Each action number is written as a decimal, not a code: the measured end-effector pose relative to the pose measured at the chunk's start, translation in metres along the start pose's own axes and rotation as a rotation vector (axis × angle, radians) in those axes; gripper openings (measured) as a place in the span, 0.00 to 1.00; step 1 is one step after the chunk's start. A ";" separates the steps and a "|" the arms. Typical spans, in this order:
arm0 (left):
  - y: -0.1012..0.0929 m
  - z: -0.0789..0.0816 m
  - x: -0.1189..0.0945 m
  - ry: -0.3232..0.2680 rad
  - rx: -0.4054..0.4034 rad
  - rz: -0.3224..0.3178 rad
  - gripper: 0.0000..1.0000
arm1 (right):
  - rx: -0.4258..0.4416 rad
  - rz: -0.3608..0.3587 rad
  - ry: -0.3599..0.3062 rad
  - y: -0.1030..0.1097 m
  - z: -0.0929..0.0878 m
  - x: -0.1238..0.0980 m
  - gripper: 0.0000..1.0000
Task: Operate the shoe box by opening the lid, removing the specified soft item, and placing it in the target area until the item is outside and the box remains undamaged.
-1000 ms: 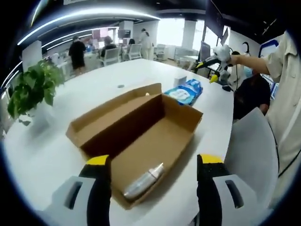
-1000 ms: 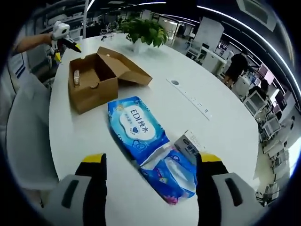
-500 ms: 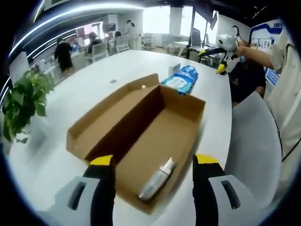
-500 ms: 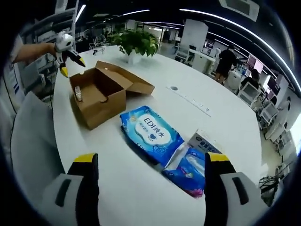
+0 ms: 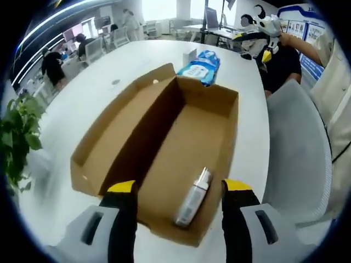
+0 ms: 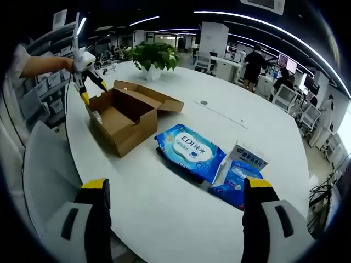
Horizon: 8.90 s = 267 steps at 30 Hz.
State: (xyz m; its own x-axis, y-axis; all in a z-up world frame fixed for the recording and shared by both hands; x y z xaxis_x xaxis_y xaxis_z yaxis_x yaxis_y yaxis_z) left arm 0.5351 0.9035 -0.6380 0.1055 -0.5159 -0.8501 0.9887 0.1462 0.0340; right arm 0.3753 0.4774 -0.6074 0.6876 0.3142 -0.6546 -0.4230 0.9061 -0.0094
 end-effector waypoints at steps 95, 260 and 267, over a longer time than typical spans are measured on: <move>-0.008 -0.007 0.064 0.254 0.430 -0.234 0.17 | 0.082 0.006 -0.063 0.036 -0.005 -0.013 0.82; -0.100 0.061 -0.031 -0.448 -0.180 0.249 0.83 | -0.672 0.313 0.247 -0.049 0.128 0.113 0.17; -0.104 0.049 -0.040 -0.454 -0.230 0.296 0.92 | -0.659 0.298 0.322 -0.075 0.129 0.132 0.17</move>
State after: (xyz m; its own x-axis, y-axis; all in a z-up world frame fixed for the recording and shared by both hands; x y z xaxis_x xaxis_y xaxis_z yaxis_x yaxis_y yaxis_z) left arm 0.4337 0.8678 -0.5819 0.4586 -0.7278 -0.5099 0.8672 0.4919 0.0778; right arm 0.5741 0.4881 -0.5954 0.3287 0.3285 -0.8854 -0.8940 0.4104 -0.1797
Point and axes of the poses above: the point that each gripper's makers call its tool centre point, and the gripper's own axes: x roughly forward along the fingers, y roughly to its left, z roughly out of its top, the point moved 7 cm from there along -x, roughly backward along the fingers, and after that the axes turned 5 degrees about x, right-handed, at the moved point
